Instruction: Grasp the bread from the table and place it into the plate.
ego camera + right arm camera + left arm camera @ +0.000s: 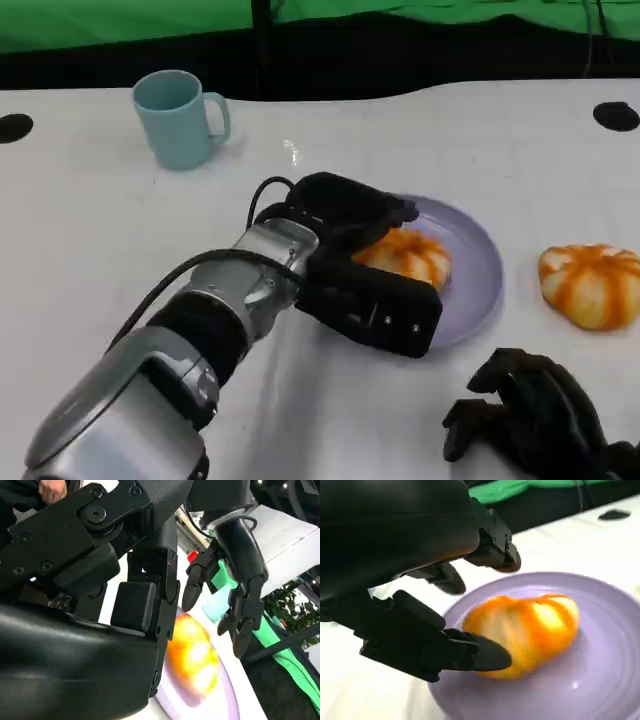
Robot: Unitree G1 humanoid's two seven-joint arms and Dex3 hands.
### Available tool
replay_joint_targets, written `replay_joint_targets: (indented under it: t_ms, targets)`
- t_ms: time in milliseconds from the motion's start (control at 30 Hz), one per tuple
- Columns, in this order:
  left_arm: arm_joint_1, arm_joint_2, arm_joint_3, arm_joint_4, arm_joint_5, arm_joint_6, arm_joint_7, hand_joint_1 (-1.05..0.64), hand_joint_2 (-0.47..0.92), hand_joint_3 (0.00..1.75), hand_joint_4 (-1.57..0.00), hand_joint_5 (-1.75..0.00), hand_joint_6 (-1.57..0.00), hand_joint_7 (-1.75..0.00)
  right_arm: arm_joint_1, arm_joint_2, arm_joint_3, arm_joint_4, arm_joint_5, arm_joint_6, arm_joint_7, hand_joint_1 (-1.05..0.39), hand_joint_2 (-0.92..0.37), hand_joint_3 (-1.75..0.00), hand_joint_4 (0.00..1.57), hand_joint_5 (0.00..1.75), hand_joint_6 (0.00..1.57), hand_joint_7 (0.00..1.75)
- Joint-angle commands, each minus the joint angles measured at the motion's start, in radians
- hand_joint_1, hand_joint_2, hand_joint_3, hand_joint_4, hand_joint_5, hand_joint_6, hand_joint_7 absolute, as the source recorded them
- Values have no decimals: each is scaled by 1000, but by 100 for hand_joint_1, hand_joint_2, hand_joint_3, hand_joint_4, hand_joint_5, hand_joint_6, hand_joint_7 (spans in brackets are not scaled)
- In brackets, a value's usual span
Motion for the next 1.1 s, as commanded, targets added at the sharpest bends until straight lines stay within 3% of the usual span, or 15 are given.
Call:
replay_joint_targets:
  t_ms: [33, 300, 367, 467, 600, 767, 833, 867, 933, 1100]
  targets:
    - [-40, 18, -11, -31, 2, 22, -87, -99, 92, 51, -6, -17, -6, 0, 2, -6, -1, -11, 1, -4, -8, -105, -72, 0, 157, 74, 157, 40]
    - [17, 74, 40, -137, -68, -17, -150, -105, 92, 51, -9, -20, -8, -3, -2, -3, -3, 2, 4, -18, 4, -104, -74, -1, 157, 73, 157, 39]
    - [64, 111, 76, -201, -112, -55, -148, -93, 92, 43, -23, -26, -20, -7, -1, -1, -3, 2, 3, -18, -2, -105, -73, 0, 157, 73, 157, 38]
    - [86, 127, 87, -240, -126, -61, -157, -90, 92, 41, -27, -27, -23, -8, -1, -1, -4, 2, 2, -19, -3, -105, -73, 0, 157, 73, 157, 38]
    - [208, 187, 176, -374, -243, -140, -165, -82, 92, 40, -37, -33, -29, -10, 1, -4, 0, -7, -1, -12, -4, -105, -73, -1, 157, 74, 157, 39]
    - [309, 199, 253, -429, -336, -227, -134, -72, 92, 38, -47, -38, -38, -13, 1, -2, -3, -7, 8, -2, -2, -105, -72, 0, 157, 74, 157, 39]
    - [381, 195, 310, -442, -420, -305, -114, -66, 92, 37, -59, -45, -48, -17, 1, -1, -5, -9, 13, 5, -2, -105, -71, 0, 157, 73, 157, 38]
    - [404, 193, 330, -445, -454, -332, -120, -63, 92, 37, -60, -67, -57, -21, 2, -1, -5, -10, 13, 6, -1, -105, -71, 0, 157, 73, 157, 38]
    - [416, 190, 344, -442, -482, -355, -135, -61, 92, 37, -58, -83, -62, -23, 3, 0, -5, -11, 12, 5, -1, -105, -71, 0, 157, 73, 157, 38]
    - [418, 188, 351, -439, -484, -365, -142, -60, 92, 37, -57, -90, -64, -23, 3, 0, -5, -12, 12, 6, -1, -105, -71, 0, 157, 73, 157, 39]
